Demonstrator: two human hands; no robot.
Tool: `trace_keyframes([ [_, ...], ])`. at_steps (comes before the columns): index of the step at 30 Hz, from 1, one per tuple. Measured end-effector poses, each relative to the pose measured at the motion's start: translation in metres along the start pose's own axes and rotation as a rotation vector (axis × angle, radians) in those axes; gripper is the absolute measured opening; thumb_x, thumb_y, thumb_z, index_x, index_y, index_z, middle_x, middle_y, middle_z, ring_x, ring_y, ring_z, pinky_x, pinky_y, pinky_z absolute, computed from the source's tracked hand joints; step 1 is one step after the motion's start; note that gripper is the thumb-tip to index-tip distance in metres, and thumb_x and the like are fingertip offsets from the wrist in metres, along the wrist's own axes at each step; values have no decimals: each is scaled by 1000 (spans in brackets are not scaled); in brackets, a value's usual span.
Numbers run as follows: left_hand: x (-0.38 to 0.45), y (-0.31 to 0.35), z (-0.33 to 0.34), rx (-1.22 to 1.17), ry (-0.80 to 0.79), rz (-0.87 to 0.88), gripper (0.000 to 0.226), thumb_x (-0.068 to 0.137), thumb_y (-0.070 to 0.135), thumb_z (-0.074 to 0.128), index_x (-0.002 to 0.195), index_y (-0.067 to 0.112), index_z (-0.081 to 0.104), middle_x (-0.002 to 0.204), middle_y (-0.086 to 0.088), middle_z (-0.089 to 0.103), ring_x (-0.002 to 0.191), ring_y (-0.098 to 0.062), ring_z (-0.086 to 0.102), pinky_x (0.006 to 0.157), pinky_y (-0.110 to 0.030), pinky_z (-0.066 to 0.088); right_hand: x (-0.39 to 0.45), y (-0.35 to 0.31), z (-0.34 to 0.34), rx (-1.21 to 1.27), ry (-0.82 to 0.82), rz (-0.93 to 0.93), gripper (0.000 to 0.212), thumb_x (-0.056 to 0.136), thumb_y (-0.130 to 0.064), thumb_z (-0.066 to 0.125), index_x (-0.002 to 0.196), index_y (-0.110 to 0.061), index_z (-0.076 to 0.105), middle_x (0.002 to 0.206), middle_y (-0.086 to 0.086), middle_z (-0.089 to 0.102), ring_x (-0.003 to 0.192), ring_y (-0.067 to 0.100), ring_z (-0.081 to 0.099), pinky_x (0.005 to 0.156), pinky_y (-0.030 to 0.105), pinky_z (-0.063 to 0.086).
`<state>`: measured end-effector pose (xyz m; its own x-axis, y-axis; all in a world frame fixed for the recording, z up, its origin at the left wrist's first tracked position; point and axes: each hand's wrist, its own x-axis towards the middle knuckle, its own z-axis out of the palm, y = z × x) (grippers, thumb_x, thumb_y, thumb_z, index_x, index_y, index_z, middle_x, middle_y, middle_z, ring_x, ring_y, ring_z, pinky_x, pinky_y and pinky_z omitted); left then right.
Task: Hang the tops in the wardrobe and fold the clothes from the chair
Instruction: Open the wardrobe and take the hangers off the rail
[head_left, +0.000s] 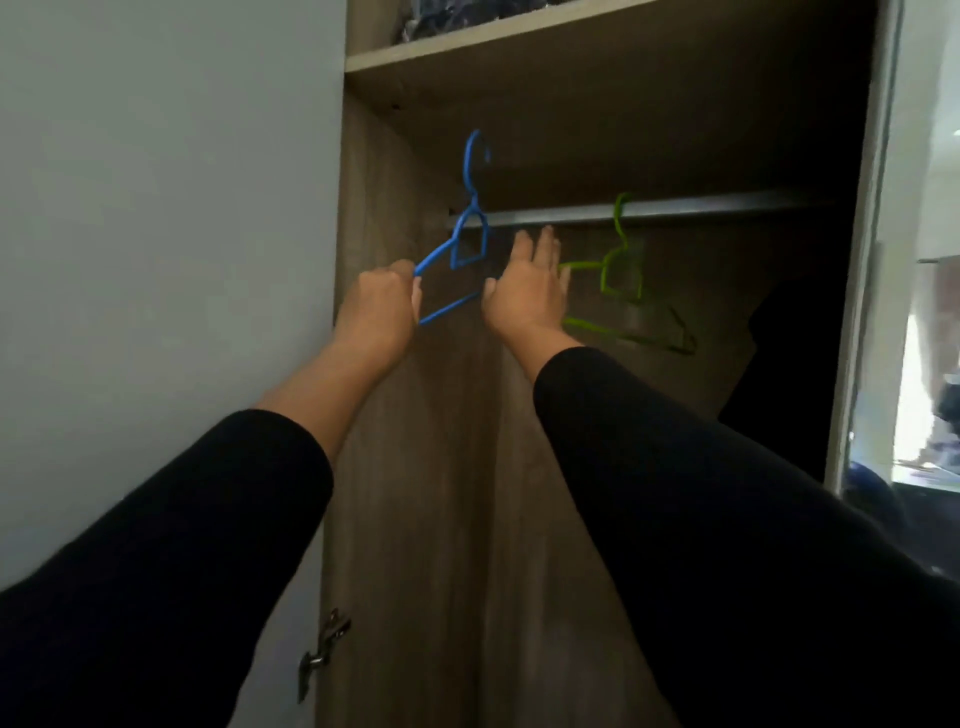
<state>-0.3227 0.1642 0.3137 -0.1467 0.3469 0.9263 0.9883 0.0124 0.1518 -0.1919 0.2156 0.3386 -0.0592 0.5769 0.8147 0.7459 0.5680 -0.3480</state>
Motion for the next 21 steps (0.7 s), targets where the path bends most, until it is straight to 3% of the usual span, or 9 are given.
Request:
trace_keyframes([
  [4, -33, -5, -46, 119, -6, -35, 33, 99, 23, 38, 114, 2, 57, 102, -28, 63, 94, -45, 58, 76, -45, 45, -27, -20, -10, 118, -67, -62, 69, 94, -19, 51, 150, -9, 13, 159, 12, 1, 148, 25, 2, 119, 41, 7],
  [10, -93, -8, -131, 386, -31, -104, 31, 102, 29, 32, 117, 13, 54, 99, -16, 63, 82, -33, 56, 64, -38, 38, -82, -54, -26, 241, -212, -124, 68, 97, -17, 47, 151, -6, 7, 160, 11, -2, 148, 24, 0, 118, 41, 7],
  [15, -124, -9, -208, 494, -36, -142, 29, 101, 28, 33, 117, 14, 54, 99, -16, 62, 90, -35, 54, 70, -42, 42, -119, -87, -47, 346, -282, -170, 67, 97, -22, 46, 150, -7, 9, 159, 11, 3, 148, 25, 1, 117, 49, 6],
  [21, -161, -5, -289, 625, -36, -215, 29, 102, 26, 31, 117, 17, 54, 102, -13, 63, 97, -34, 52, 74, -39, 35, -172, -121, -83, 511, -239, -218, 44, 94, -34, 50, 132, -13, 41, 138, 6, 43, 131, 25, 40, 112, 55, 14],
])
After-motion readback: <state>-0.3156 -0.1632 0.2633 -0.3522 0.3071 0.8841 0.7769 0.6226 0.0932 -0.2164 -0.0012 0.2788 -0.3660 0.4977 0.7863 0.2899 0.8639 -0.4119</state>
